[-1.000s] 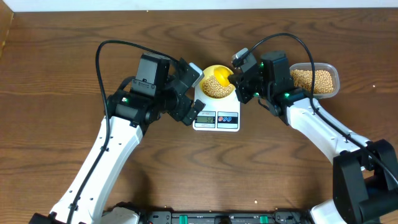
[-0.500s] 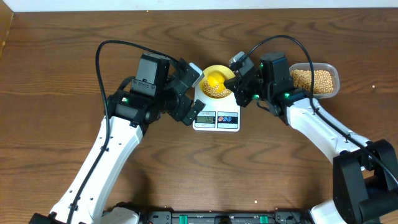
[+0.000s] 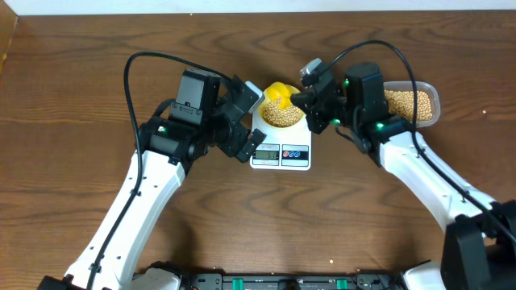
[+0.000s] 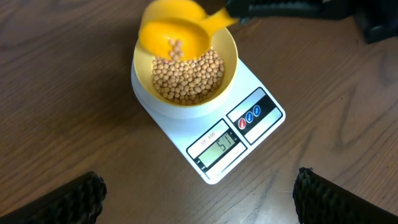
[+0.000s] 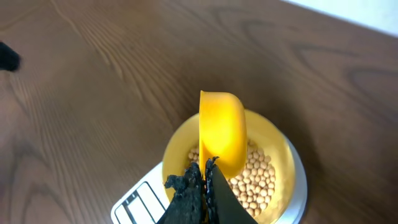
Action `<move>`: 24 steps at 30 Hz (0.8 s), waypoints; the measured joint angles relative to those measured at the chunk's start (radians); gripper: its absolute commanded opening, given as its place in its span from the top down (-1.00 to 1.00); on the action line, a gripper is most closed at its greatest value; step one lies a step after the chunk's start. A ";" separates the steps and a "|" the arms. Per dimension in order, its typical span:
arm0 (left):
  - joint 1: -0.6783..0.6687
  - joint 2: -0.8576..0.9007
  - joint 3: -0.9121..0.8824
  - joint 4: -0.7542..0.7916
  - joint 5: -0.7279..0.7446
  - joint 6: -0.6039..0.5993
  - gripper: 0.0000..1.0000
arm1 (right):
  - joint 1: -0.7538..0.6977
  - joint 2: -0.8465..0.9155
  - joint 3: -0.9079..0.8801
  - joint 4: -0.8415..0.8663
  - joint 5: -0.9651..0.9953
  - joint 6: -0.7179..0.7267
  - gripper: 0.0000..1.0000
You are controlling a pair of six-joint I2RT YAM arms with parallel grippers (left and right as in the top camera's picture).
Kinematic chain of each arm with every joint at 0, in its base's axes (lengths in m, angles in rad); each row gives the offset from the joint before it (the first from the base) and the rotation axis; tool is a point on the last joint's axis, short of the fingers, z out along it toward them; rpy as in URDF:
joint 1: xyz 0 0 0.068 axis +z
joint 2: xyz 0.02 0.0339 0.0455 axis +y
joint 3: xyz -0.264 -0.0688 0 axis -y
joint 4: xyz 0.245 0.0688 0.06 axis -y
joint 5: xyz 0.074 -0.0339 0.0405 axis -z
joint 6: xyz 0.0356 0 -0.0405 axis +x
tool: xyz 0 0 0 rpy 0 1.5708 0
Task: Scoop item into bowl and weigh 50g on scale
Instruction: 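Hold the tilted yellow scoop over the bowl, shaking out soybeans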
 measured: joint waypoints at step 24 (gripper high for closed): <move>0.000 0.000 0.000 0.000 0.000 0.000 -0.96 | -0.060 -0.024 0.000 -0.044 -0.019 0.008 0.98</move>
